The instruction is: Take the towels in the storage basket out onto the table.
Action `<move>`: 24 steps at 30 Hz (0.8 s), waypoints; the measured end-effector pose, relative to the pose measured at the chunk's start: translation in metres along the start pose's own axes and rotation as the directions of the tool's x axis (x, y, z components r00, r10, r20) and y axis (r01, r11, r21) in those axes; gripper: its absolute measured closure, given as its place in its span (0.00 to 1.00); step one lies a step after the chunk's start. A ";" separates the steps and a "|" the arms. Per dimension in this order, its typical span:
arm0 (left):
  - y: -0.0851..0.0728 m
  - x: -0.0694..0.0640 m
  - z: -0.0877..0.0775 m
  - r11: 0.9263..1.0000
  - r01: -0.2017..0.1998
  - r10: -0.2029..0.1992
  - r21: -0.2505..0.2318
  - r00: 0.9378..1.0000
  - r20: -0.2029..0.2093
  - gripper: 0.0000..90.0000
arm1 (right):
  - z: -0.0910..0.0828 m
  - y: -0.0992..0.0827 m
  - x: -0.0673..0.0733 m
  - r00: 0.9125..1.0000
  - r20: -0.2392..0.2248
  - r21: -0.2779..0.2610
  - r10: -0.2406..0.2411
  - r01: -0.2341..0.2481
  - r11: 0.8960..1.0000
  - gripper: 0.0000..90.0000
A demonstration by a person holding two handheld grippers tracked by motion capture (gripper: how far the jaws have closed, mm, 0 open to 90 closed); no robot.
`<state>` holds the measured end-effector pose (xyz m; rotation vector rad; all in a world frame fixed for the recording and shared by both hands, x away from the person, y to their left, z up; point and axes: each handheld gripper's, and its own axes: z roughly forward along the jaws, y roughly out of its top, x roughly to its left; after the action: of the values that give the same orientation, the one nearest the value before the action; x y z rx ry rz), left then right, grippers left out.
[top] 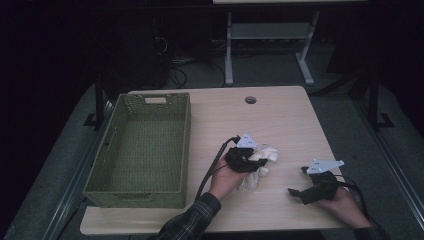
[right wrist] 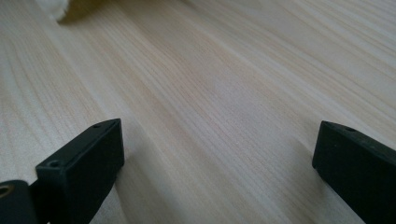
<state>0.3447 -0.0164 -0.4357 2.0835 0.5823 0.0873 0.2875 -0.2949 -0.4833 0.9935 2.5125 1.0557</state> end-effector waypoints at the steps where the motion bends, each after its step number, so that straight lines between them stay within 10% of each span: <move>1: -0.002 -0.001 0.004 1.000 0.001 -0.001 0.004 1.000 0.003 0.77 | 0.000 0.000 0.000 1.000 0.000 0.001 0.000 0.000 1.000 0.02; 16: -0.009 -0.010 0.034 0.998 -0.014 0.012 0.058 1.000 0.028 0.67 | 0.000 -0.001 0.000 1.000 -0.003 -0.002 -0.011 0.011 1.000 0.02; 24: -0.005 -0.008 0.019 0.999 -0.014 0.013 0.034 0.999 0.030 0.45 | 0.000 -0.001 0.000 1.000 -0.002 -0.002 -0.011 0.011 1.000 0.02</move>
<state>0.3410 -0.0332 -0.4489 2.1188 0.5554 0.0546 0.2872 -0.2959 -0.4836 0.9767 2.5153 1.0570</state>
